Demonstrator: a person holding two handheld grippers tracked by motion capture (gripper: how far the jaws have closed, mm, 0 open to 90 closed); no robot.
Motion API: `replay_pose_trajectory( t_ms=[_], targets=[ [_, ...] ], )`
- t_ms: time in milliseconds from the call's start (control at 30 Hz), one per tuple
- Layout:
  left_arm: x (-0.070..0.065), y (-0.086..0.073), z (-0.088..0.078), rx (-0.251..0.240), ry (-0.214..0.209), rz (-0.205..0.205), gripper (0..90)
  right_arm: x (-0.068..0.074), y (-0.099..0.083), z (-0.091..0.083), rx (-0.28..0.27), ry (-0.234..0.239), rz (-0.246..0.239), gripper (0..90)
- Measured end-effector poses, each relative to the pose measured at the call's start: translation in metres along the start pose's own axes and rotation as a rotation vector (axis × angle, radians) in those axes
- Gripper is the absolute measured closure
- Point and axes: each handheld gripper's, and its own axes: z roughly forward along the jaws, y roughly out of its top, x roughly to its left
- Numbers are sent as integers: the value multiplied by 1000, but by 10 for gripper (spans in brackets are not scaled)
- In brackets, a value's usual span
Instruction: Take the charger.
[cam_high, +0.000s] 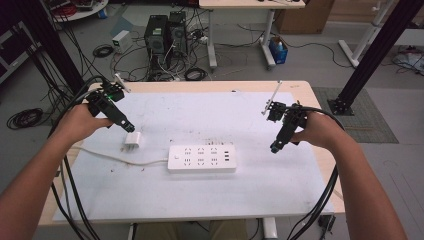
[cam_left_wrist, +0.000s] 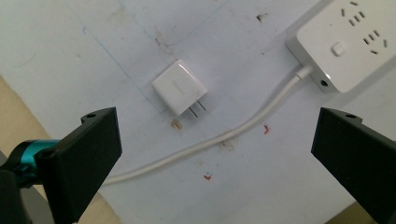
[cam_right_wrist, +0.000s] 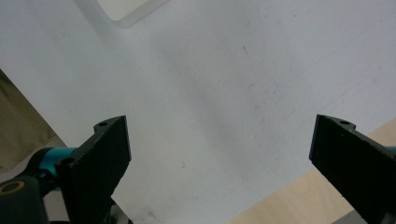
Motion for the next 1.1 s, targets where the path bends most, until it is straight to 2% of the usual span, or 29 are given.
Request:
replay_pose_trajectory(
  t_ms=[33,67,100,133,167,233,267,300,367,467,567,633,700,733,800,933,1100],
  targets=[
    [2,1,5,10,4,-38,17,0,0,1,0,2,2,48],
    [2,1,5,10,4,-38,17,0,0,1,0,2,2,48],
    [3,1,8,7,9,-67,17,1,0,1,2,3,6,48],
    [5,2,13,6,8,-123,17,1,0,2,4,6,3,48],
    [6,2,15,12,5,-153,16,0,0,3,3,5,2,48],
    [7,3,22,23,24,-199,17,0,0,3,3,3,4,48],
    [7,3,22,23,24,-199,17,-1,0,3,0,2,0,48],
    [9,4,28,29,48,-227,16,-1,0,3,0,4,4,48],
    [11,4,34,21,57,-267,17,-2,1,4,-1,5,-2,48],
    [12,5,37,20,62,-278,17,-2,1,5,-1,8,-7,48],
    [15,7,53,11,85,-350,18,-2,0,7,-3,10,2,48],
    [15,7,53,11,85,-350,18,-2,0,8,-1,10,2,48],
    [18,7,66,4,96,-411,18,-3,-1,8,-4,12,3,48],
    [18,7,68,7,95,-415,19,-2,-1,8,-2,13,15,48],
    [19,7,77,7,86,-431,34,-3,-2,9,-10,12,-1,48],
    [19,6,96,11,80,-471,34,-4,-4,8,-15,15,14,48],
    [19,4,118,38,83,-488,34,-4,-5,8,-15,13,12,48]
  ],
)
